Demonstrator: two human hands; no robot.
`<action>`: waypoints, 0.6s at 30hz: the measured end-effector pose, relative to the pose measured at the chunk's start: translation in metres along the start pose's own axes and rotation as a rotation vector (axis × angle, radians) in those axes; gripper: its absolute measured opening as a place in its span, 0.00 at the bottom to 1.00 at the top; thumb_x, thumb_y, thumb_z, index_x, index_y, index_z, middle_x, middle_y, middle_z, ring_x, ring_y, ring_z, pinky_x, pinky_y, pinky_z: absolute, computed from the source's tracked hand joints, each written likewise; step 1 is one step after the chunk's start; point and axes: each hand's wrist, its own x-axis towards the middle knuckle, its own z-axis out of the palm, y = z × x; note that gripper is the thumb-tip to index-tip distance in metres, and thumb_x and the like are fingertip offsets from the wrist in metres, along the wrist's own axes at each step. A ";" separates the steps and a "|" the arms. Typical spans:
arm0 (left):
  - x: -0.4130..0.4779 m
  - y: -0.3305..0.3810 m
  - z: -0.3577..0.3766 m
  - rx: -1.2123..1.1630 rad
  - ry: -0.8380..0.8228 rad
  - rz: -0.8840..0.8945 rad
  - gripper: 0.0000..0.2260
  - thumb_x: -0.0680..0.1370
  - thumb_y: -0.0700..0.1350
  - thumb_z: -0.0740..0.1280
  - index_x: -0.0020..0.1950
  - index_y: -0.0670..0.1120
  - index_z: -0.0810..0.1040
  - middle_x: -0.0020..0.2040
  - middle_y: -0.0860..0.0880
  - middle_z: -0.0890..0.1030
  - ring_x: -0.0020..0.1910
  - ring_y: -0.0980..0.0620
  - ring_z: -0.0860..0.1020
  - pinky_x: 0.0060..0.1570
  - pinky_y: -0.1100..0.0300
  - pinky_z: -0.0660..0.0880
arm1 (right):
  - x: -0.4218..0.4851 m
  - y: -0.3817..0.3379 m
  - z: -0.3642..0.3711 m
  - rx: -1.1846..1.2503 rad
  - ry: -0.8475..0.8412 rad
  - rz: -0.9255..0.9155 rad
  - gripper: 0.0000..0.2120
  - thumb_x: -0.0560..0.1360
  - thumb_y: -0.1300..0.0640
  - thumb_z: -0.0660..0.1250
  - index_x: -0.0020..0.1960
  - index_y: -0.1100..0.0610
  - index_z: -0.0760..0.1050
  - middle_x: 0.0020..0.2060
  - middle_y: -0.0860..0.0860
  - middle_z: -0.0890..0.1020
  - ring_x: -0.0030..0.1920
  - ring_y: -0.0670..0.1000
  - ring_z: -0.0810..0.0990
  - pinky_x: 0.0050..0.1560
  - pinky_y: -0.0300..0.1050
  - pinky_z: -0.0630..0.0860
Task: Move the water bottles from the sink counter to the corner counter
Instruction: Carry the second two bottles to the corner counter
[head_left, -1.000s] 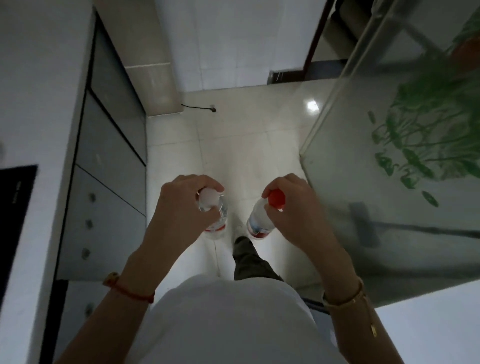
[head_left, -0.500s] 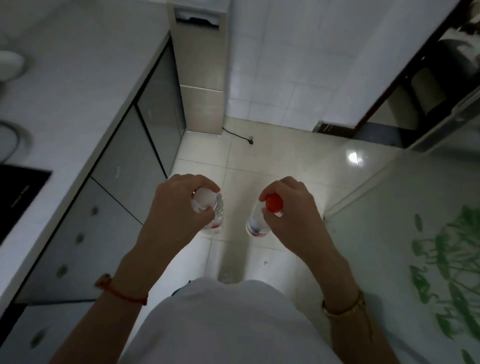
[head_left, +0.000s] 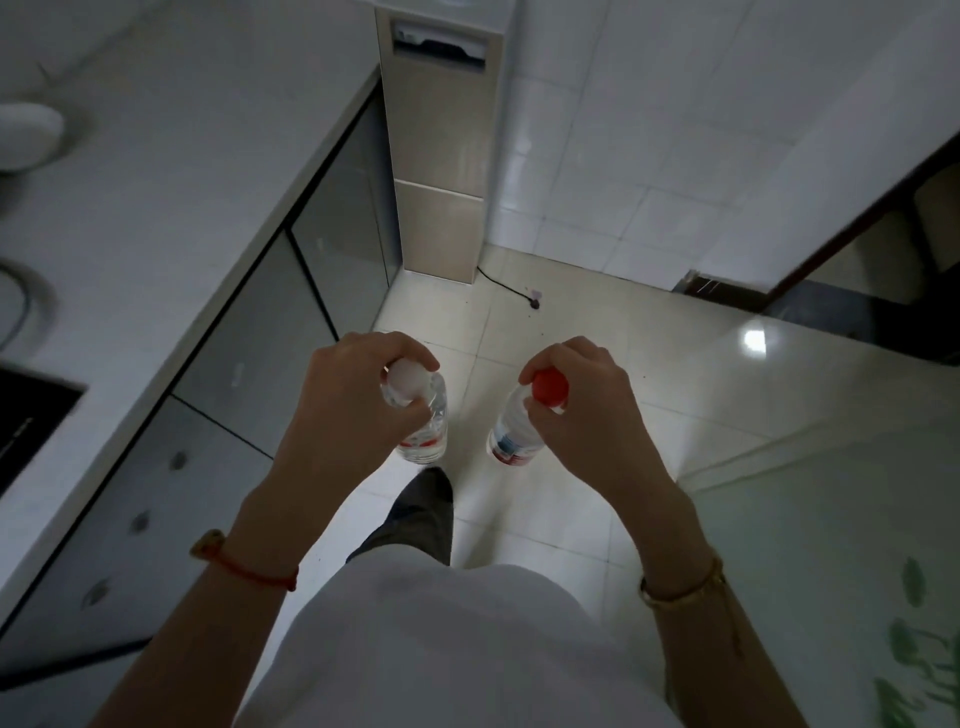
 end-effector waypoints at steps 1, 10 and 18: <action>0.013 -0.003 0.001 -0.003 0.004 -0.007 0.13 0.63 0.39 0.75 0.44 0.53 0.82 0.41 0.59 0.81 0.39 0.58 0.77 0.40 0.66 0.73 | 0.014 0.002 0.001 0.002 -0.004 0.000 0.09 0.70 0.64 0.70 0.50 0.57 0.78 0.51 0.51 0.79 0.54 0.50 0.74 0.53 0.35 0.68; 0.150 -0.032 0.003 0.010 -0.019 -0.020 0.14 0.64 0.40 0.76 0.46 0.52 0.81 0.43 0.57 0.82 0.41 0.57 0.77 0.41 0.67 0.72 | 0.162 0.008 0.009 -0.006 -0.017 -0.017 0.10 0.70 0.63 0.71 0.51 0.57 0.78 0.51 0.51 0.79 0.54 0.49 0.74 0.51 0.31 0.65; 0.275 -0.055 -0.012 0.033 0.014 -0.002 0.13 0.65 0.40 0.76 0.48 0.47 0.82 0.45 0.51 0.83 0.41 0.55 0.76 0.40 0.73 0.67 | 0.299 0.000 0.013 0.042 0.027 -0.062 0.08 0.70 0.61 0.71 0.50 0.55 0.79 0.50 0.53 0.80 0.50 0.48 0.74 0.56 0.43 0.72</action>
